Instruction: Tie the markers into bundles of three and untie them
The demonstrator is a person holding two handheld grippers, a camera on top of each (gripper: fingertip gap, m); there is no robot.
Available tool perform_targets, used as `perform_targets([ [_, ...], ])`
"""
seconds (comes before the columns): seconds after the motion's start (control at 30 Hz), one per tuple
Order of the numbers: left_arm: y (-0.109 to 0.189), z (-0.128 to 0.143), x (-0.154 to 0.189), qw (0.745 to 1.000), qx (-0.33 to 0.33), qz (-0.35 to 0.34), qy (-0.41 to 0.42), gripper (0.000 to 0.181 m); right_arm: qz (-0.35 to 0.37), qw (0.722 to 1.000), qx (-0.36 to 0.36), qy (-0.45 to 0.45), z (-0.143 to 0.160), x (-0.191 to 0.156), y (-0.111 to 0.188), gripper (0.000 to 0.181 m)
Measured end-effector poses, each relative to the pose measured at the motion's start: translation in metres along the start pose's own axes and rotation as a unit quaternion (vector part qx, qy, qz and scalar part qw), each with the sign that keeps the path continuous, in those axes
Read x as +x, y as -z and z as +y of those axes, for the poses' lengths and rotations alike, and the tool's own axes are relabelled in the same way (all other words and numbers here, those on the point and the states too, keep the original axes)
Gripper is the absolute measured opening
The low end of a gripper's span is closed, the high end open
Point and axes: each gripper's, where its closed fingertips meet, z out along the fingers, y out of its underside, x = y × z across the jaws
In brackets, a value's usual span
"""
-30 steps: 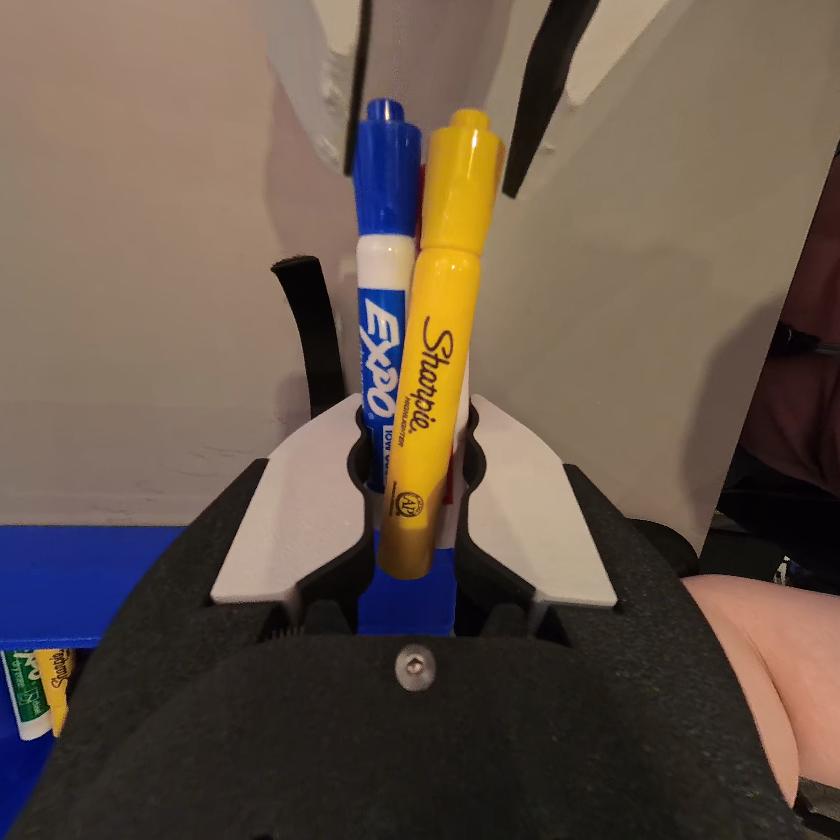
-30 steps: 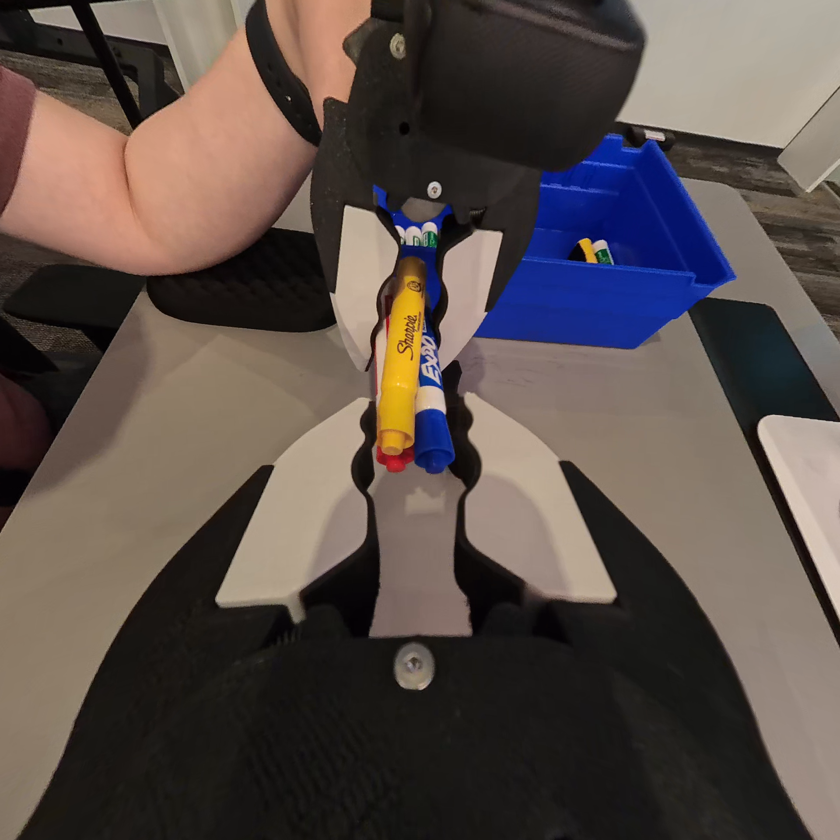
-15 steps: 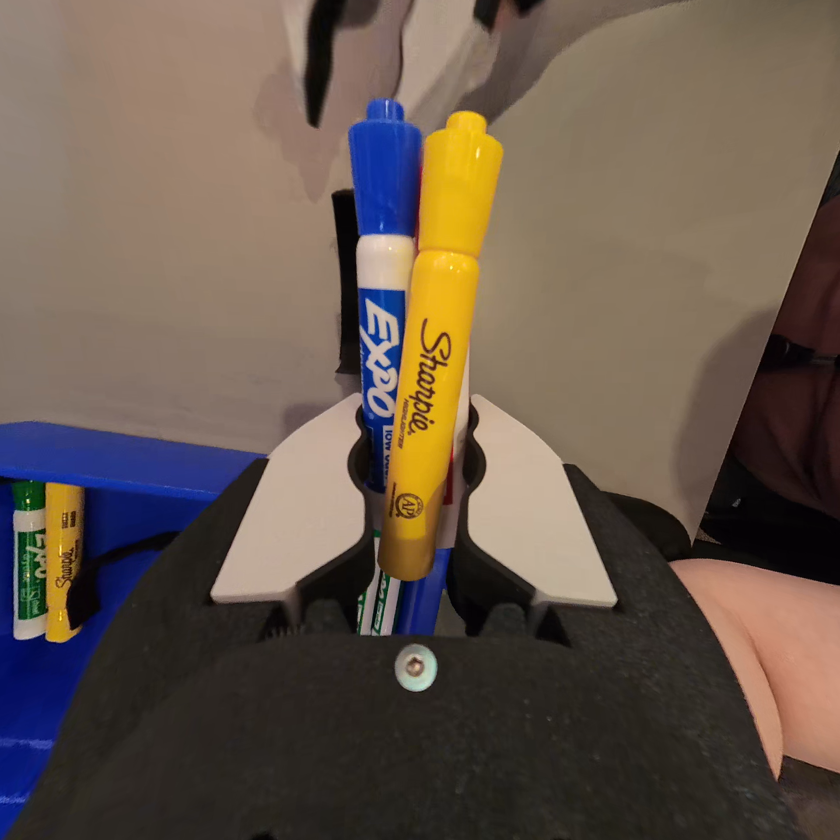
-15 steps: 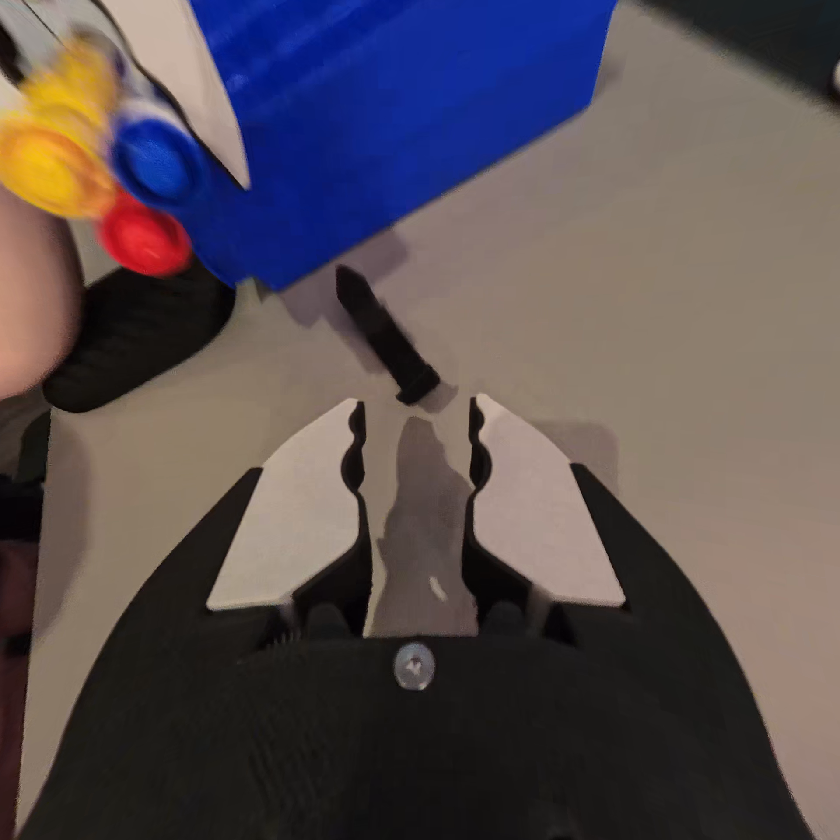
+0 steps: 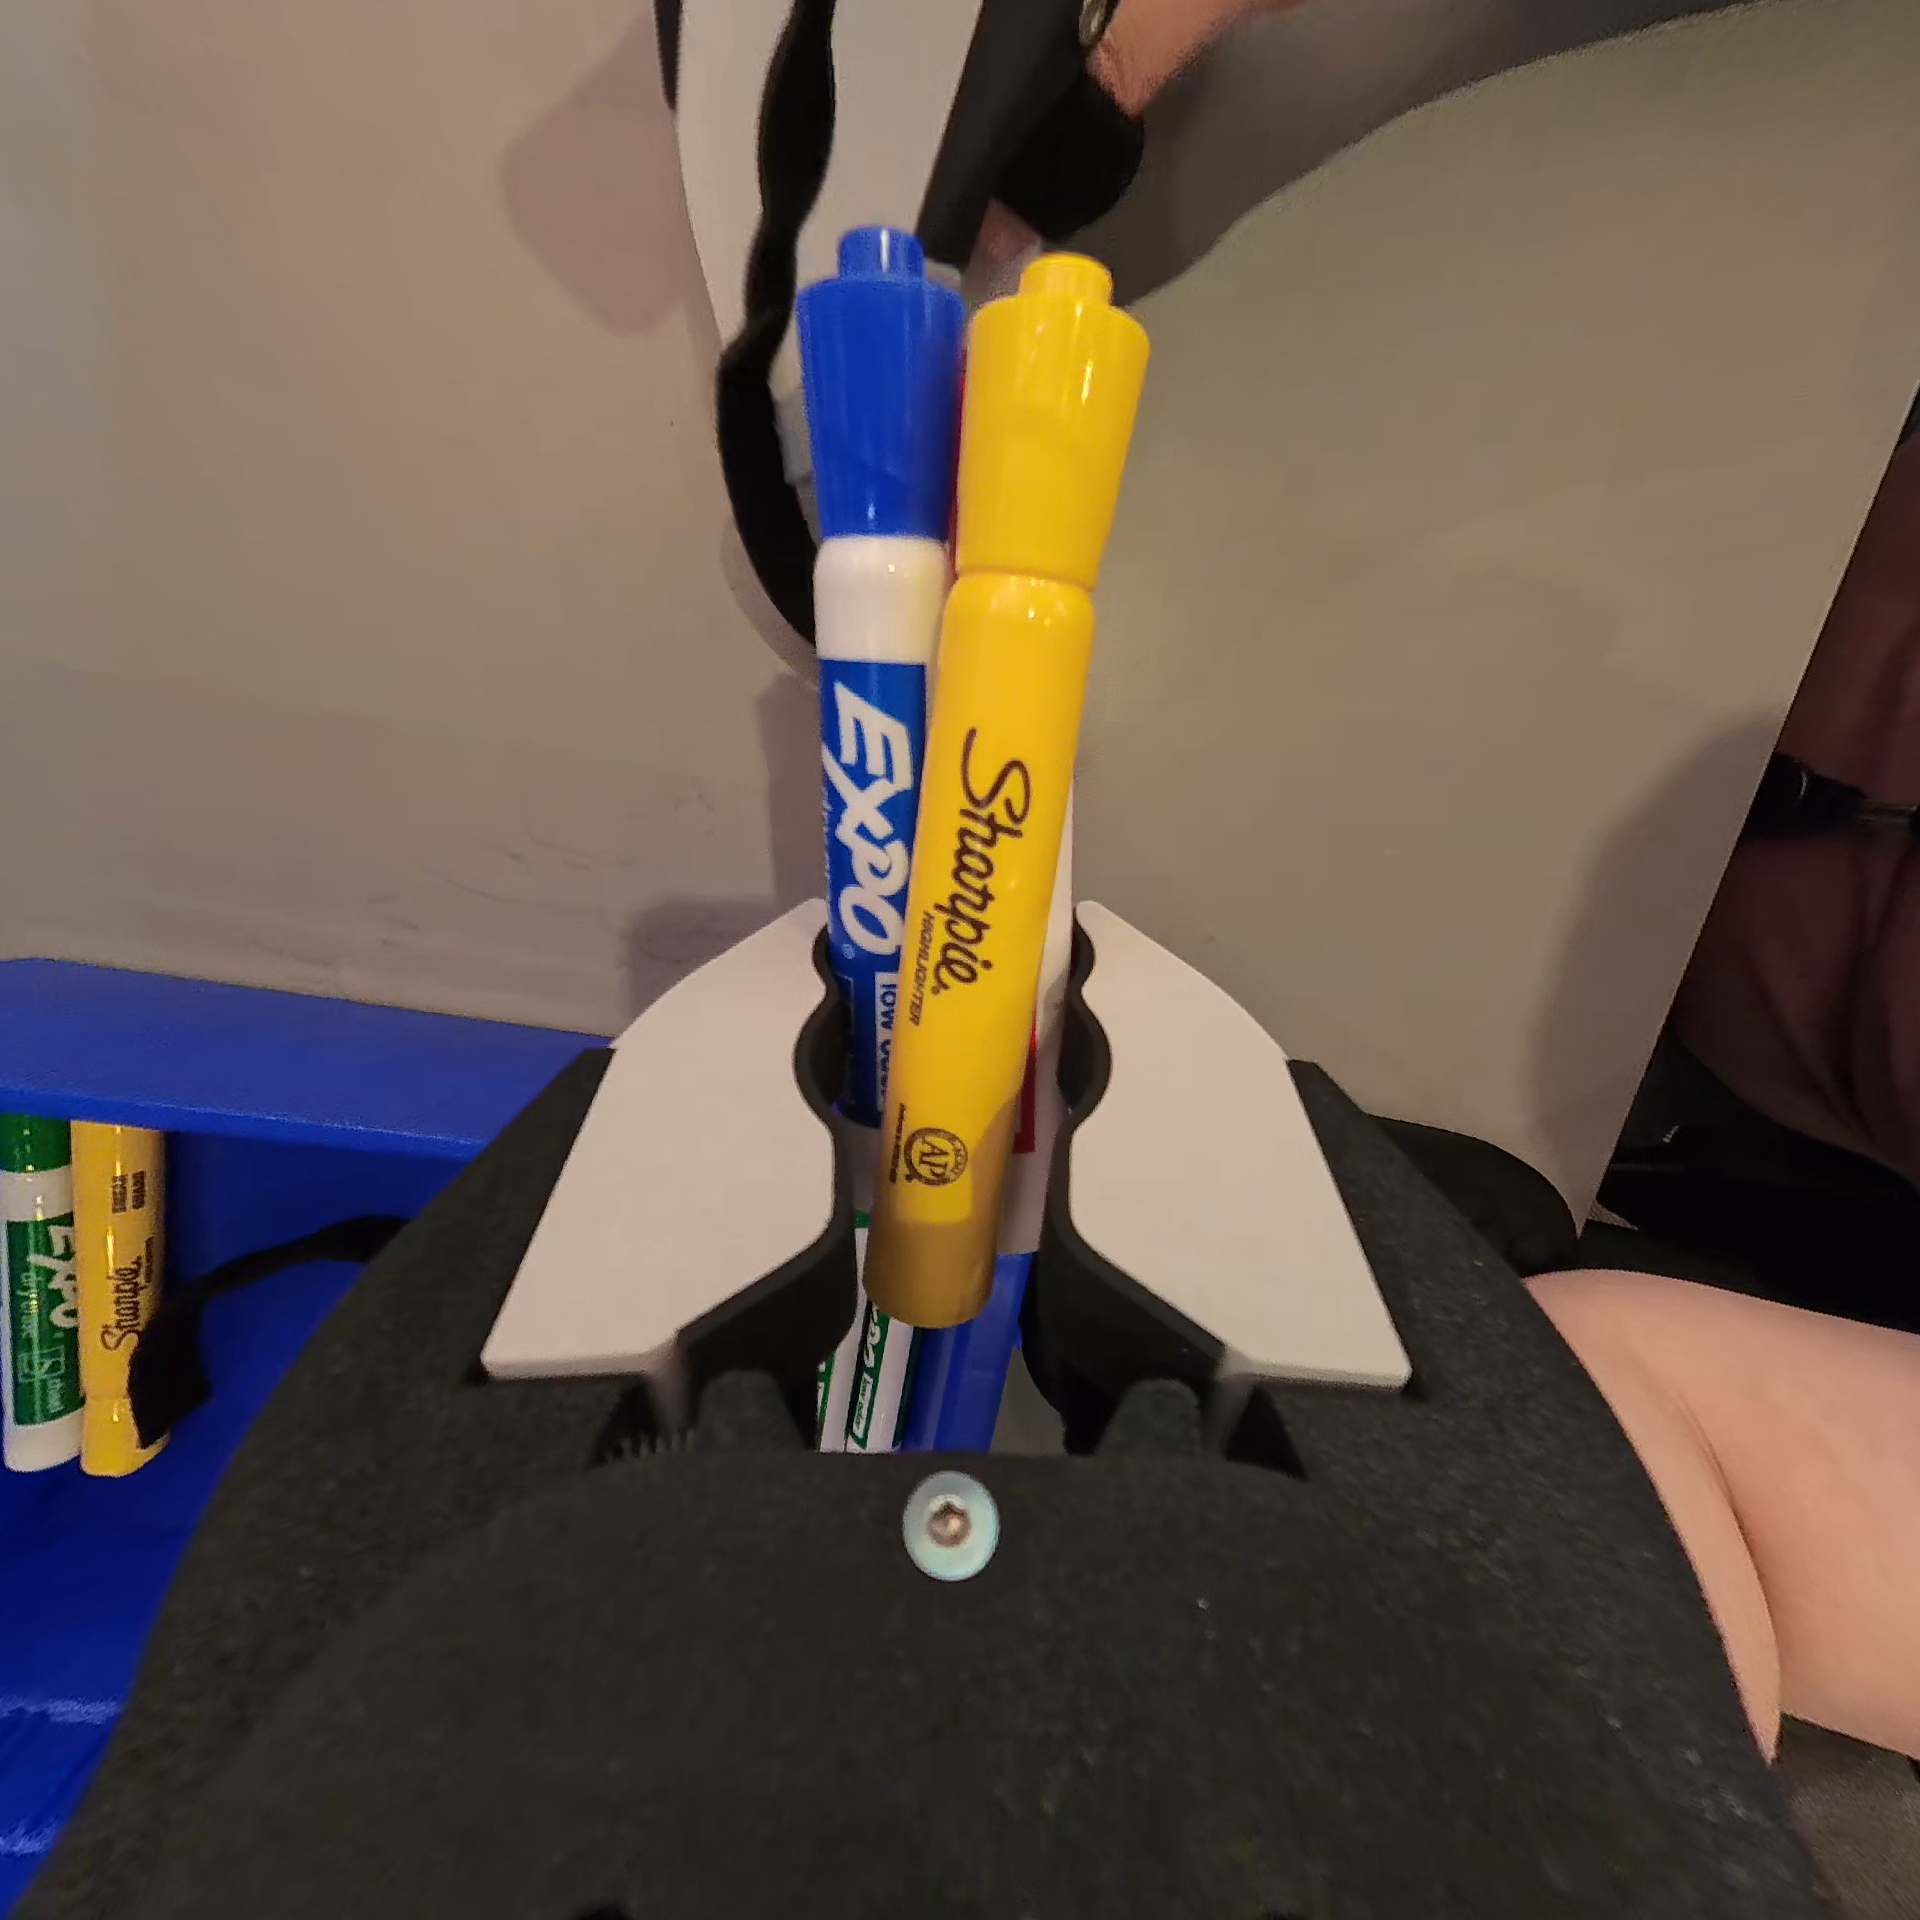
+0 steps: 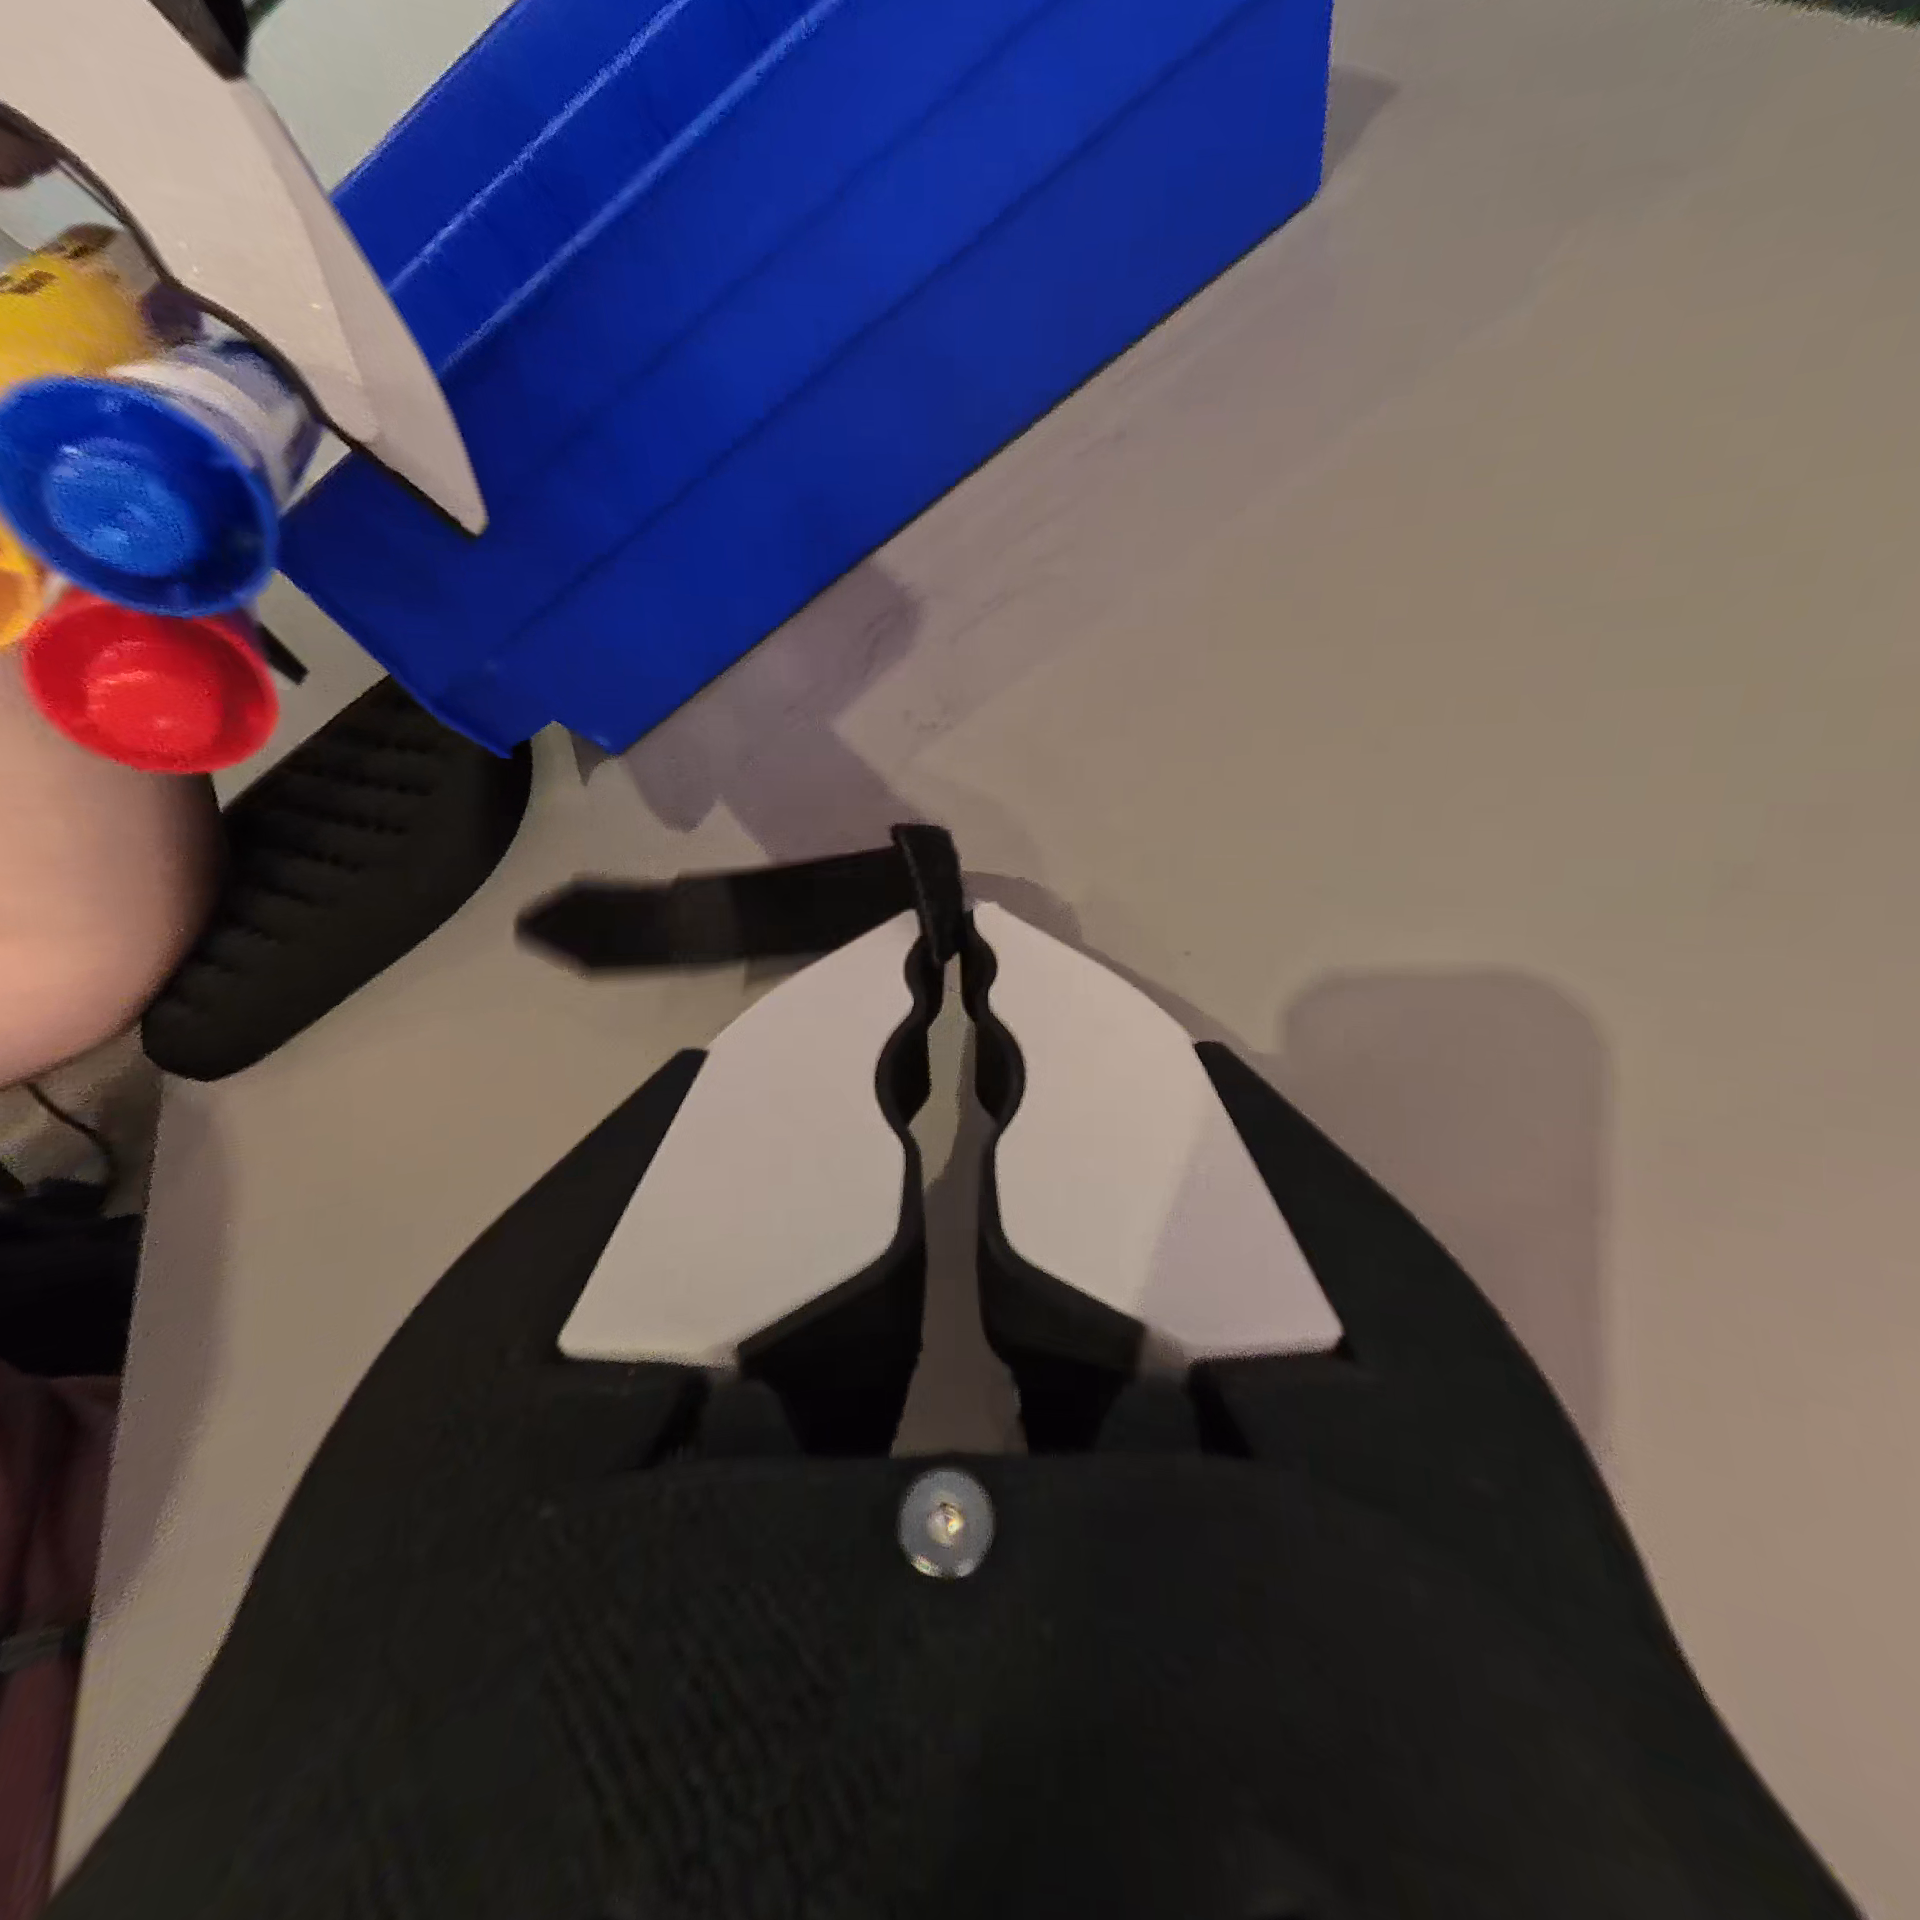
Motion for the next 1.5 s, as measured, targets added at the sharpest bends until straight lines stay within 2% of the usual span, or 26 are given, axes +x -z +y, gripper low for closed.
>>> perform_targets([
  [0.1, -0.004, -0.001, 0.001, 1.0, -0.006, 0.004, -0.002, 0.038, 0.003, 0.999, 0.015, 0.038, -0.011, 0.002, 0.016, 0.004],
  [0.27, -0.009, -0.004, 0.006, 1.0, -0.014, 0.013, -0.016, 0.038, -0.039, 0.989, 0.068, 0.127, -0.039, -0.018, 0.056, 0.003],
  [0.47, -0.007, -0.005, 0.005, 1.0, -0.013, 0.008, -0.015, 0.038, -0.154, 0.966, -0.039, 0.203, -0.007, -0.061, 0.076, 0.003],
  [0.5, -0.008, -0.004, 0.004, 1.0, -0.015, 0.008, -0.012, 0.039, -0.14, 0.967, -0.068, 0.201, 0.0, -0.057, 0.075, 0.003],
  [0.63, -0.01, -0.001, 0.004, 1.0, -0.023, 0.007, -0.009, 0.038, 0.01, 0.96, -0.237, 0.147, 0.041, -0.007, 0.07, 0.004],
  [0.67, -0.01, -0.001, 0.003, 1.0, -0.025, 0.007, -0.008, 0.038, 0.026, 0.956, -0.264, 0.124, 0.049, -0.001, 0.071, 0.004],
  [0.77, -0.012, 0.0, 0.004, 0.999, -0.03, 0.008, -0.009, 0.038, 0.008, 0.953, -0.297, 0.061, 0.055, -0.005, 0.071, 0.004],
  [0.8, -0.012, 0.0, 0.004, 0.999, -0.03, 0.009, -0.009, 0.038, 0.027, 0.956, -0.287, 0.063, 0.049, 0.0, 0.069, 0.005],
  [0.87, -0.012, 0.0, 0.004, 0.999, -0.03, 0.01, -0.009, 0.038, 0.088, 0.964, -0.232, 0.095, 0.027, 0.018, 0.065, 0.03],
  [0.9, -0.012, 0.0, 0.004, 0.999, -0.029, 0.01, -0.009, 0.038, 0.101, 0.966, -0.211, 0.11, 0.017, 0.021, 0.067, 0.032],
  [1.03, -0.01, 0.002, 0.003, 1.0, -0.027, 0.009, -0.006, 0.038, 0.088, 0.962, -0.148, 0.214, -0.005, 0.01, 0.08, 0.041],
  [1.1, -0.009, 0.003, 0.003, 1.0, -0.027, 0.01, -0.005, 0.038, 0.067, 0.947, -0.139, 0.283, 0.0, -0.005, 0.085, 0.043],
  [1.17, -0.009, 0.003, 0.003, 1.0, -0.025, 0.011, -0.005, 0.038, 0.041, 0.933, -0.149, 0.326, 0.019, -0.022, 0.084, 0.042],
  [1.27, -0.008, 0.003, 0.004, 1.0, -0.025, 0.013, -0.007, 0.038, 0.057, 0.907, -0.156, 0.386, 0.045, -0.033, 0.074, 0.037],
  [1.3, -0.008, 0.003, 0.004, 1.0, -0.026, 0.013, -0.007, 0.038, 0.071, 0.906, -0.144, 0.392, 0.047, -0.034, 0.069, 0.036],
  [1.5, -0.008, 0.007, 0.002, 0.999, -0.03, 0.012, 0.002, 0.038, 0.075, 0.937, -0.13, 0.316, 0.047, -0.058, 0.038, 0.032],
])
